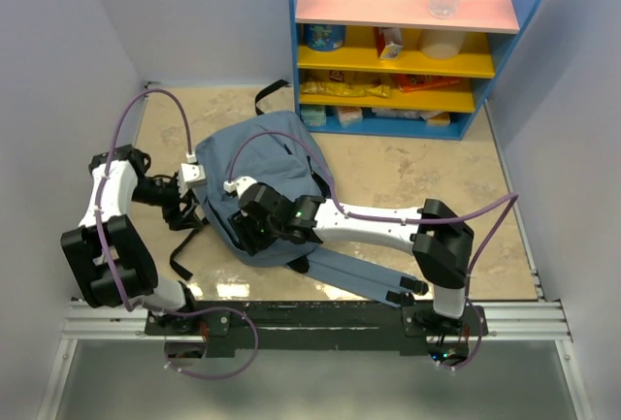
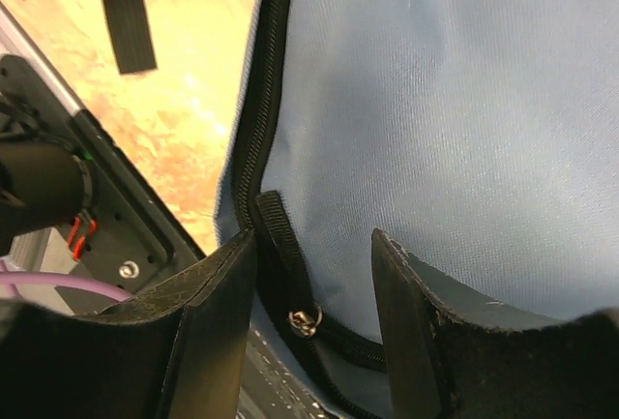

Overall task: Pack the student bag
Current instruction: Zip the student bag at the center of the board.

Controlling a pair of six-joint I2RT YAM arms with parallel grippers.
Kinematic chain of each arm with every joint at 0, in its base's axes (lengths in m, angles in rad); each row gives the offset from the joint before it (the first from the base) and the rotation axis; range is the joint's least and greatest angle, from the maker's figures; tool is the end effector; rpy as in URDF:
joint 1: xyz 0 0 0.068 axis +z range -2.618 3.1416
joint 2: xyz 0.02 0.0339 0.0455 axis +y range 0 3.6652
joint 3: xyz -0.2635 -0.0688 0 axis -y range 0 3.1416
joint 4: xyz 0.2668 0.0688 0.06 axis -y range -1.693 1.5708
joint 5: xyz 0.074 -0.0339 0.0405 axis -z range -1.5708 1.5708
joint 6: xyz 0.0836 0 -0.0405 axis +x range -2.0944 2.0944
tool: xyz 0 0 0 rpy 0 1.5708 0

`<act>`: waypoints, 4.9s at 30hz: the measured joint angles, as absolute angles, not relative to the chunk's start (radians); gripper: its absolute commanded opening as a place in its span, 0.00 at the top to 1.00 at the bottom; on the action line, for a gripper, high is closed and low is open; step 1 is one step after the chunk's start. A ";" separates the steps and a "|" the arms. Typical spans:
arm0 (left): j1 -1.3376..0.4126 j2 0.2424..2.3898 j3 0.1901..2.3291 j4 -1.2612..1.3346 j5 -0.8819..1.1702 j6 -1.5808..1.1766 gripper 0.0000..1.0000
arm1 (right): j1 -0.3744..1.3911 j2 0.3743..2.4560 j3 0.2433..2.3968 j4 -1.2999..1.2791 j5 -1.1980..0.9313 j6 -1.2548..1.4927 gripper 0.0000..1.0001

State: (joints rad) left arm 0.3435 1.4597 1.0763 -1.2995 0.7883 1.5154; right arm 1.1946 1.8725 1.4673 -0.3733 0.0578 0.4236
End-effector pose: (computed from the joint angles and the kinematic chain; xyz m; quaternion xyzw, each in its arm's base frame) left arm 0.2514 0.0270 0.1991 0.4919 0.7800 -0.2708 0.2763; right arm 0.1806 0.4440 0.2045 -0.3364 0.8587 0.2607 0.2855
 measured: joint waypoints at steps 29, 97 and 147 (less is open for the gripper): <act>0.186 1.332 1.081 -1.296 0.827 1.493 0.20 | 1.200 1.848 1.444 -0.336 0.157 0.453 1.00; -0.099 1.431 0.967 -1.179 0.845 1.496 1.00 | 1.103 1.534 1.112 -0.305 0.386 0.749 1.00; -0.431 1.156 0.910 -0.770 0.820 0.672 0.00 | 0.969 1.562 1.109 -0.238 0.372 0.653 1.00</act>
